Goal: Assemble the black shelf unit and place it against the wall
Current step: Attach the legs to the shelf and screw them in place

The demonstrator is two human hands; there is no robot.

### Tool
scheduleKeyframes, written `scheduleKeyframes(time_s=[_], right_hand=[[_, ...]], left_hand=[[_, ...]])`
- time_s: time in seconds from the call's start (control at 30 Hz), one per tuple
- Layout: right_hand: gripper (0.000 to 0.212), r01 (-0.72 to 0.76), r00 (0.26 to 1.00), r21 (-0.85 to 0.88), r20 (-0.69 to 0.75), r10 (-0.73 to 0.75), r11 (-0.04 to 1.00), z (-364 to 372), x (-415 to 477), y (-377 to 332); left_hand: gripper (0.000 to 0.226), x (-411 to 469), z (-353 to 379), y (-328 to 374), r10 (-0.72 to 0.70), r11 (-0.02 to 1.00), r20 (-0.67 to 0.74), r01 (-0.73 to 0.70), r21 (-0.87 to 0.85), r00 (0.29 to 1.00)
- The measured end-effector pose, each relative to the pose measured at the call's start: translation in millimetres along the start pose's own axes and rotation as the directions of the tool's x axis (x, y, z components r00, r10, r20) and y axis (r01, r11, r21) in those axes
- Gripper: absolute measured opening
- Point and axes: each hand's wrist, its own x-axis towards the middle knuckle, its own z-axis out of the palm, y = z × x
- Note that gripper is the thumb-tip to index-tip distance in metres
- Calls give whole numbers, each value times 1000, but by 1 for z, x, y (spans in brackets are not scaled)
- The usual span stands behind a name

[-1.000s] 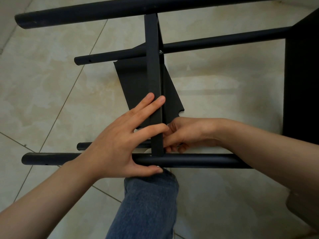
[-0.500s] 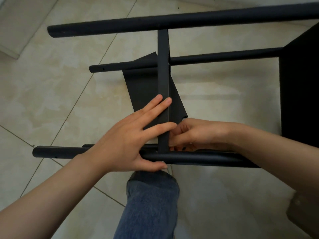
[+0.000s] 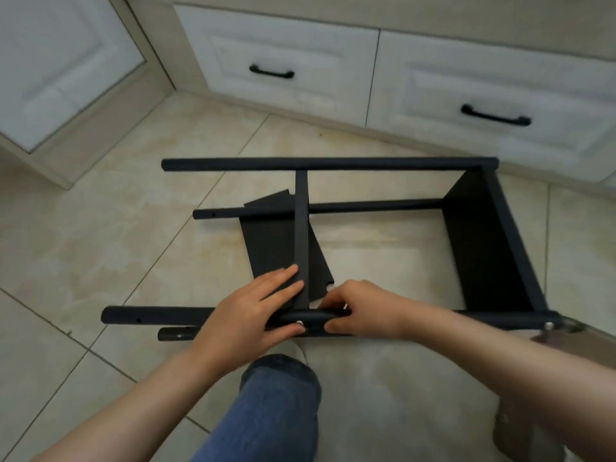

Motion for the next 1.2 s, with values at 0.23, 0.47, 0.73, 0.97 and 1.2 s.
scheduleKeyframes(time_s=[0.23,0.47,0.73,0.97,1.2], right_hand=[[36,-102,985,-144,-154,80,984,9,-28,-7],[35,-128,972,-192,-218,85,973,18,-37,-13],[30,-126,972,-272,-225,64,954,19,-33,-15],[37,-133,973,-372,-225,49,919,20,-30,-15],[35,-167,969,-428,-238,68,888,4,-31,-18]], left_hand=[[20,-28,-20,24,-331,896,-71,289,-337,941],[26,-49,-29,16,-634,-26,539,681,-732,555],[28,-48,-25,-4,-625,-607,659,270,-747,418],[21,-33,-27,1,-610,-700,671,110,-705,422],[31,-22,-36,0,-610,-684,661,130,-718,438]])
